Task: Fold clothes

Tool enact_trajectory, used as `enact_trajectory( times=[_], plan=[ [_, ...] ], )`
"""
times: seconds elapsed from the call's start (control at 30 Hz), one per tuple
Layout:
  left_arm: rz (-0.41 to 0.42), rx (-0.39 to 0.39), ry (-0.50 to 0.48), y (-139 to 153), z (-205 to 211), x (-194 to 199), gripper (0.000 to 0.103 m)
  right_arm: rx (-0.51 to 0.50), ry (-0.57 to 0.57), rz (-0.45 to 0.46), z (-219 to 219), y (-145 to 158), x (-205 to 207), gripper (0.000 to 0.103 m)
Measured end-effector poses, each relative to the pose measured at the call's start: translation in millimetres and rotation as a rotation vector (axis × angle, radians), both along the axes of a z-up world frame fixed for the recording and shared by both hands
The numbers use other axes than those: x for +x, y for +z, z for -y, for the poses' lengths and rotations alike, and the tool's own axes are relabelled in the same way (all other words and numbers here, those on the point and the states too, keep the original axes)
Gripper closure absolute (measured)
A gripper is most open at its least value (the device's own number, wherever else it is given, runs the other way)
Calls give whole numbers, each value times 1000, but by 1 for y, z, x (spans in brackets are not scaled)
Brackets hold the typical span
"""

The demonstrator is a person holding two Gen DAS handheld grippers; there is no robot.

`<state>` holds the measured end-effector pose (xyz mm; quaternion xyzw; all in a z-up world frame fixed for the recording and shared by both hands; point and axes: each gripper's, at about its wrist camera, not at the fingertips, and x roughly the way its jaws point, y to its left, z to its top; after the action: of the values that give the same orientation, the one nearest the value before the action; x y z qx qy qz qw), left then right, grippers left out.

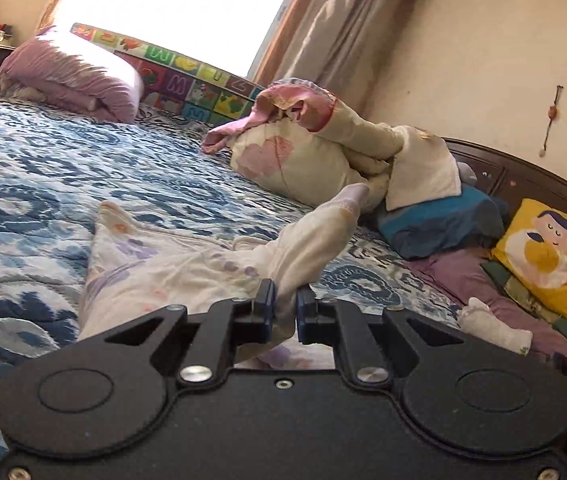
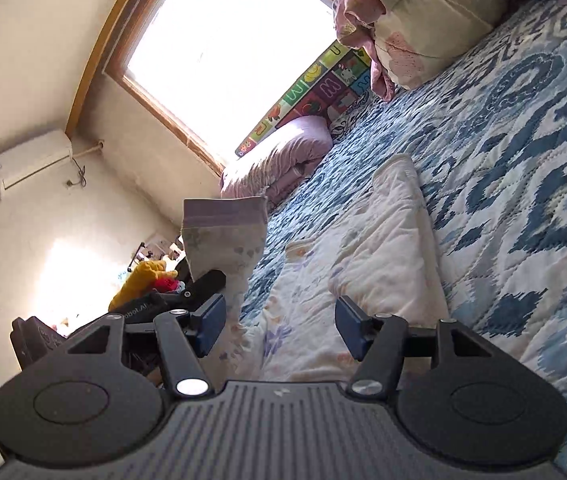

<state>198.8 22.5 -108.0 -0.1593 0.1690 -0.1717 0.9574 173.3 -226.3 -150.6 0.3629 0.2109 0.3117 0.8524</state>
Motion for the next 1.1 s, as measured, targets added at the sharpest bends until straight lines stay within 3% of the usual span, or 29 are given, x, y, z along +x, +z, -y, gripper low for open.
enact_trajectory(
  times=[0.17, 0.33, 0.5, 0.53, 0.57, 0.67, 0.77, 0.8, 0.87, 0.97, 1.1],
  plan=[
    [-23, 80, -63, -11, 32, 5, 94, 183, -5, -44, 22, -7, 21, 27],
    [-14, 118, -126, -12, 43, 2, 94, 204, 7, -96, 27, -9, 44, 27],
    [-10, 151, -193, -14, 50, 0, 94, 144, -10, -97, 25, -5, 56, 28],
    [-8, 157, -203, -15, 51, -2, 94, 141, -17, -99, 26, -6, 58, 33],
    [-7, 162, -209, -15, 52, -2, 94, 138, -23, -101, 27, -7, 59, 46],
    [-13, 177, -222, -17, 55, -2, 92, 128, -43, -107, 30, -8, 63, 72],
    [5, 111, -262, -9, 39, -5, 67, 118, -62, -112, 34, -10, 68, 89],
    [25, 82, -263, -4, 29, -7, 66, 115, -68, -114, 35, -10, 69, 91],
    [60, 36, -195, 4, -3, -9, 66, 126, -106, -115, 43, -11, 72, 92],
    [-8, -45, 15, -1, -67, -1, 68, 138, -165, -114, 58, -13, 70, 92],
    [-76, -20, 141, -9, -106, -3, 69, 103, -164, -115, 64, -18, 66, 92]
  ],
)
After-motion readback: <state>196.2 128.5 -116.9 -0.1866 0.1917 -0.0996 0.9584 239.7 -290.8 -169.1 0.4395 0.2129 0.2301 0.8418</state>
